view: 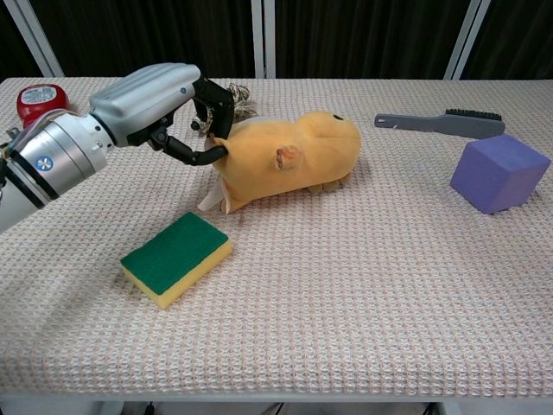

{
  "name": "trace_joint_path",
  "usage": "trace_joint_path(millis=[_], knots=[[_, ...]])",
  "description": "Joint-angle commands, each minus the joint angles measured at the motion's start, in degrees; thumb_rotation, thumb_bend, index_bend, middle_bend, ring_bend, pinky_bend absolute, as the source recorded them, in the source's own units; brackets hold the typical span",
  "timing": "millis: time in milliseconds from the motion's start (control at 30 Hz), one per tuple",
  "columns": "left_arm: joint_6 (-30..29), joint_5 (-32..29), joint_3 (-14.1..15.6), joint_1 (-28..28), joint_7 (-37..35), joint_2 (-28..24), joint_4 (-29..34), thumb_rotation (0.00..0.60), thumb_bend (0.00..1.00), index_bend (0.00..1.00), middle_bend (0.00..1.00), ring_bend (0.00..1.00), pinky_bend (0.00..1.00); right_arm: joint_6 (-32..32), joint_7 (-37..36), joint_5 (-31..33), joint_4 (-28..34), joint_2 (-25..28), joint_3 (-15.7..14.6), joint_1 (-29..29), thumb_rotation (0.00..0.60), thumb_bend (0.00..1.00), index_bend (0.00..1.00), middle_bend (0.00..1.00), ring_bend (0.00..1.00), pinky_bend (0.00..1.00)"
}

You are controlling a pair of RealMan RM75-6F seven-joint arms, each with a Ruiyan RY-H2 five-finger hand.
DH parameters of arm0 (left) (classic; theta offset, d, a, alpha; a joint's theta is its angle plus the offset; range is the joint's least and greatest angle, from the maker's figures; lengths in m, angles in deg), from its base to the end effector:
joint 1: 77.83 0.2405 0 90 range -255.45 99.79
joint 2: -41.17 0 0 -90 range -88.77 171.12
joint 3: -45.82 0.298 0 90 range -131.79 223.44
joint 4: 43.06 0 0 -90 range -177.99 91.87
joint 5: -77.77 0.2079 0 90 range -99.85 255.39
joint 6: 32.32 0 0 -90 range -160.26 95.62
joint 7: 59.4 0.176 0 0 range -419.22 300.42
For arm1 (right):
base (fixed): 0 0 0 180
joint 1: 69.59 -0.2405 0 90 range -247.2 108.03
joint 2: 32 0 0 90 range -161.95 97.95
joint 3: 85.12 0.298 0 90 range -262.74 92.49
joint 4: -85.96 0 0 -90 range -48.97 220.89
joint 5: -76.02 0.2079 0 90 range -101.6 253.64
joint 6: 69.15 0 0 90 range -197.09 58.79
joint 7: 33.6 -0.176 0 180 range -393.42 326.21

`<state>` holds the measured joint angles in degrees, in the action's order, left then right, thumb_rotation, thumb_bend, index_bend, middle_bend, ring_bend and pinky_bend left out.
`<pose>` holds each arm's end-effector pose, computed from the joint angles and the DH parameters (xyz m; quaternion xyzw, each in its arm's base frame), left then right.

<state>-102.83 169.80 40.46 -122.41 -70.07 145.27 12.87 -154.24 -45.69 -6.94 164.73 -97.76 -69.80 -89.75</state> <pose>-0.1391 0.3982 -0.0687 -0.7355 -0.2796 -0.5302 0.3157 -0.2949 -0.3475 0.2426 0.5570 -0.2629 0.5374 0.5761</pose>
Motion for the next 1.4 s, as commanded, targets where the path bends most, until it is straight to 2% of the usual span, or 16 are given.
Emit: trace_joint_path(millis=[33,67,133,167,267,467,600,767,900,1000,1100,1200,1400], knots=[[0.9,0.1,0.5,-0.1,0.0,-0.9,0.8,0.600,0.34,0.36,0.41,0.29,0.39,-0.1,0.0,0.0,0.0,0.0,0.0,0.1,0.600,0.20,0.00,0.00,0.00,0.00],[1.2,-0.1,0.5,-0.1,0.1,-1.3,1.3,0.600,0.31,0.23,0.32,0.24,0.37,-0.1,-0.1,0.0,-0.1,-0.1,0.0,0.1,0.600,0.20,0.00,0.00,0.00,0.00],[1.8,-1.0,0.1,0.1,0.9,-2.9,3.0,0.600,0.26,0.11,0.21,0.17,0.33,-0.2,-0.1,0.0,-0.1,0.0,0.0,0.2,0.600,0.20,0.00,0.00,0.00,0.00],[1.7,-1.6,-0.4,0.3,1.1,-3.8,4.2,0.600,0.25,0.08,0.18,0.15,0.31,-0.3,-0.2,0.0,-0.1,0.0,0.0,0.2,0.600,0.20,0.00,0.00,0.00,0.00],[-0.9,-3.1,-2.0,2.1,3.0,-8.0,9.3,0.600,0.23,0.07,0.15,0.11,0.27,-0.5,-0.4,0.0,-0.1,0.3,0.0,0.4,0.600,0.20,0.00,0.00,0.00,0.00],[-8.8,-7.0,-2.7,10.5,14.6,-21.1,22.9,0.600,0.20,0.07,0.12,0.08,0.24,-1.7,-0.8,-1.1,-0.9,0.9,-0.6,1.2,0.600,0.20,0.00,0.00,0.00,0.00],[-12.8,-11.5,-0.2,18.6,21.4,-31.4,32.9,0.600,0.18,0.07,0.10,0.06,0.22,-2.9,2.6,-2.0,-1.4,2.2,-2.3,3.2,0.600,0.20,0.00,0.00,0.00,0.00],[-14.7,-13.9,5.2,26.4,23.1,-39.5,39.8,0.600,0.17,0.07,0.08,0.05,0.21,-1.1,14.5,0.1,1.9,6.3,-6.0,7.3,0.600,0.20,0.00,0.00,0.00,0.00],[-17.3,-12.7,8.5,31.5,21.4,-40.8,39.8,0.597,0.17,0.07,0.08,0.05,0.21,1.5,18.0,2.5,10.6,10.6,-10.4,11.8,0.600,0.20,0.00,0.00,0.00,0.00],[-19.1,-11.9,9.2,34.0,19.3,-40.4,38.7,0.598,0.17,0.07,0.08,0.05,0.21,1.7,20.9,2.8,13.9,10.9,-13.7,14.8,0.600,0.21,0.00,0.00,0.00,0.00],[-19.9,-11.0,9.2,35.3,17.6,-40.1,37.5,0.589,0.17,0.07,0.08,0.05,0.21,1.9,20.7,2.4,15.2,10.1,-15.8,16.7,0.600,0.21,0.00,0.00,0.00,0.00],[-21.1,-9.3,8.9,36.1,16.8,-39.5,36.1,0.582,0.17,0.07,0.08,0.05,0.21,0.8,20.0,0.5,13.7,8.3,-16.5,17.6,0.600,0.20,0.00,0.00,0.00,0.00],[-21.2,-7.8,8.2,36.9,16.2,-39.0,35.1,0.582,0.17,0.07,0.08,0.05,0.21,-2.8,18.4,-3.2,9.5,4.5,-15.5,17.9,0.600,0.21,0.00,0.00,0.00,0.00]])
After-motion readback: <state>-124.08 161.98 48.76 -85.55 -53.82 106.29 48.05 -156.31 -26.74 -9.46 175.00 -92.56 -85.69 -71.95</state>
